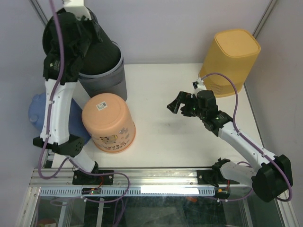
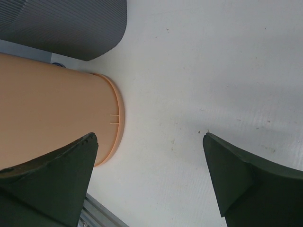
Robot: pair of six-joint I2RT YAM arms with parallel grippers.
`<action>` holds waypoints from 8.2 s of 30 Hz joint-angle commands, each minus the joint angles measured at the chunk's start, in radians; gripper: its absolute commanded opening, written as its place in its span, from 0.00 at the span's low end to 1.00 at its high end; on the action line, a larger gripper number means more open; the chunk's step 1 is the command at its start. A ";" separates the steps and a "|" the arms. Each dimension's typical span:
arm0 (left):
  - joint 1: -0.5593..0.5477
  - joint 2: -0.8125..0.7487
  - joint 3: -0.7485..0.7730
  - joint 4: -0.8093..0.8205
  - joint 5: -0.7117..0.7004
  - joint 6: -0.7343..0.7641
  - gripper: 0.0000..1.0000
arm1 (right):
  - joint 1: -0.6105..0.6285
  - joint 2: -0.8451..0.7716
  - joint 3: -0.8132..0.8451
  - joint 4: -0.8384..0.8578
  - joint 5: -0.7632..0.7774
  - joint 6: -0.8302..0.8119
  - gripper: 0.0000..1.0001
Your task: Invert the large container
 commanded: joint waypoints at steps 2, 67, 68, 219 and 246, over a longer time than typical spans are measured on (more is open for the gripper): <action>-0.021 -0.181 0.059 0.266 0.047 0.023 0.00 | -0.001 -0.022 -0.007 0.065 -0.007 0.036 0.96; -0.293 0.150 -0.915 0.767 0.635 -0.556 0.00 | -0.676 -0.394 0.021 -0.605 -0.359 0.225 0.98; -0.293 0.156 -0.915 0.766 0.634 -0.553 0.00 | -0.676 -0.402 0.020 -0.624 -0.335 0.221 0.99; -0.030 -0.030 -0.374 -0.034 0.057 -0.113 0.99 | -0.027 0.139 0.413 -0.633 0.649 -0.273 0.93; -0.002 0.098 -0.332 -0.005 -0.037 -0.025 0.58 | -0.068 0.020 0.319 -0.635 0.536 -0.249 0.93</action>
